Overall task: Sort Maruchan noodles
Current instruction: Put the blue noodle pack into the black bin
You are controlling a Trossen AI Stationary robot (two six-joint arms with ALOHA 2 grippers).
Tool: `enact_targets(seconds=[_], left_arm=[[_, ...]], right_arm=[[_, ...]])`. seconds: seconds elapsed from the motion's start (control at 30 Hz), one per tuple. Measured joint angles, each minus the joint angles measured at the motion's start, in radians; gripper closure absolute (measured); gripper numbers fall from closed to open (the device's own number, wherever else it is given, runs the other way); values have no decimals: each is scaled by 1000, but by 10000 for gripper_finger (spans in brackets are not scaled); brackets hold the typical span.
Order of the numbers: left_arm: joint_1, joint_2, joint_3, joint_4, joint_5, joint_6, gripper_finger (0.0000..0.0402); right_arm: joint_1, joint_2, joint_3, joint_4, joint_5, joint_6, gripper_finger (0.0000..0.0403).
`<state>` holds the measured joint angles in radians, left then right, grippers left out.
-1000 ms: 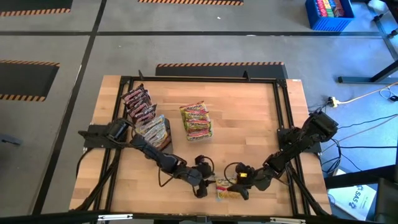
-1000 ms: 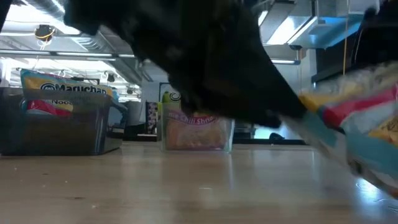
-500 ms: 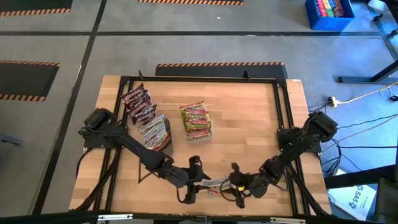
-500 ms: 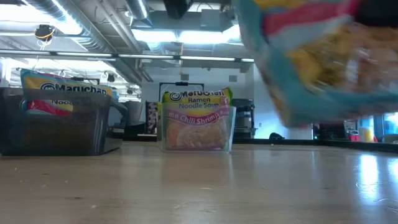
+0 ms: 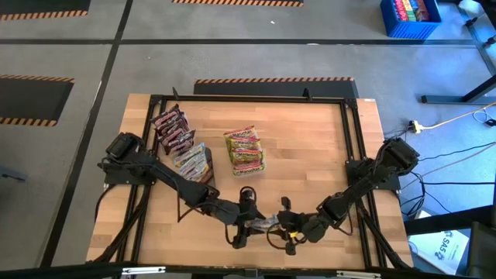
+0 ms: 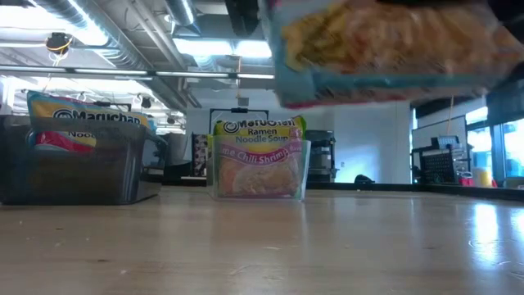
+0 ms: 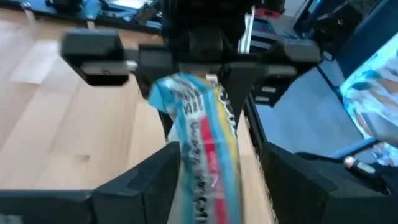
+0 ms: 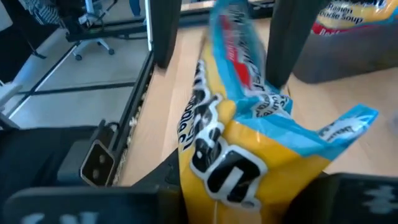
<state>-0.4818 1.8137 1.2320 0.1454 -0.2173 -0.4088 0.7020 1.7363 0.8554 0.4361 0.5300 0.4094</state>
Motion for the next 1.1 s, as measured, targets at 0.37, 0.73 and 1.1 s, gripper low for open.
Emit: enact_targets(seconds=[0.37,0.73,1.1], left_arm=[[-1,0,0,-100,-3,-8,197],[5,-2,1,-117,-1,-7,293],[-41,-229,0,-617,-132,-194,293]], right_arm=[[-37,0,14,8,-46,-6,295],[-48,0,15,38,-54,-20,223],[-48,-99,17,-142,-95,35,141]])
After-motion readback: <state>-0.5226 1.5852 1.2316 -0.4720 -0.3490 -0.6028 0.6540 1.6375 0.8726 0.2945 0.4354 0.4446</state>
